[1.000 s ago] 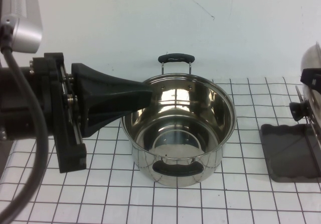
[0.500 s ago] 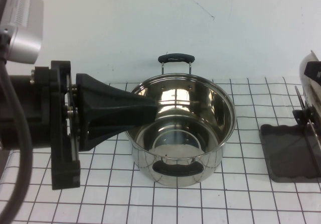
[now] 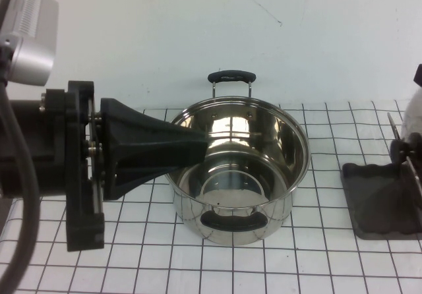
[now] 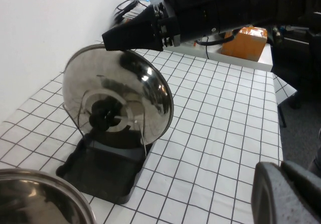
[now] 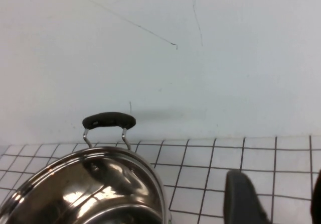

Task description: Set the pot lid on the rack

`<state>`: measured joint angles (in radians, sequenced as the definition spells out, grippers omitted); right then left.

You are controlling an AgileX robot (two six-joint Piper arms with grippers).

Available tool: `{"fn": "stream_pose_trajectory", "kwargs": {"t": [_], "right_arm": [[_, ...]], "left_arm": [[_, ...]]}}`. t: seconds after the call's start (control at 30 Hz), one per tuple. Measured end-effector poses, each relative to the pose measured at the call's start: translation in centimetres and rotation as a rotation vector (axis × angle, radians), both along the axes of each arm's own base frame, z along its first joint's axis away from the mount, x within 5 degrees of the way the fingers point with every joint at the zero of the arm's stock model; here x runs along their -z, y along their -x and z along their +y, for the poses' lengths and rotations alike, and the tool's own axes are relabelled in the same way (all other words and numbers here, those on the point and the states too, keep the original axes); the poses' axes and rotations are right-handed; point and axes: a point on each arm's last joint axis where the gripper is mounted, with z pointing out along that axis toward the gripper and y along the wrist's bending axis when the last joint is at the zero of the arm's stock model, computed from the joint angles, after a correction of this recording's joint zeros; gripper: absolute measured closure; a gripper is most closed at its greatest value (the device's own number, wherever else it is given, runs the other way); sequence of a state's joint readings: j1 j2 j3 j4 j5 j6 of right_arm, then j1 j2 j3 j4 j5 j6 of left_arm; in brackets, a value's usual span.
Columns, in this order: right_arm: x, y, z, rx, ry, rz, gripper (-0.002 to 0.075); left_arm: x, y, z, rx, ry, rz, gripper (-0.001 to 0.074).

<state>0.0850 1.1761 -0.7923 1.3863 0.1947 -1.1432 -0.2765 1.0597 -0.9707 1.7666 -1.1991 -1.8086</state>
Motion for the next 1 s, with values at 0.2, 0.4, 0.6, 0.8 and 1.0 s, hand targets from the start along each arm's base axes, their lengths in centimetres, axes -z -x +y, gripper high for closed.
{"fn": "stream_pose_trajectory", "kwargs": {"t": [0.2,0.4,0.6,0.8,1.0], "right_arm": [[-0.3,0.4,0.2,-0.031,0.006,-0.012,0.0434],[-0.3,0.7,0.7,-0.093,-0.007,0.000,0.0435],[-1.5,2.3,1.5,-0.223,0.028,-0.057,0.0515],[-5.2,6.7,1.5,-0.296,0.150,-0.280,0.0687],[-8.1,12.4,1.1,-0.306,0.245,-0.487,0.0724]], "left_arm": [[0.0,0.1,0.0,0.006,-0.001,-0.001,0.0737],[0.0,0.2,0.0,0.020,-0.003,-0.010,0.0737],[-0.1,-0.6,0.1,-0.061,-0.005,-0.063,0.0737],[-0.3,-1.7,0.9,-0.281,0.008,-0.116,0.0737],[1.6,-0.5,3.3,-0.566,0.009,-0.163,0.0737]]}}
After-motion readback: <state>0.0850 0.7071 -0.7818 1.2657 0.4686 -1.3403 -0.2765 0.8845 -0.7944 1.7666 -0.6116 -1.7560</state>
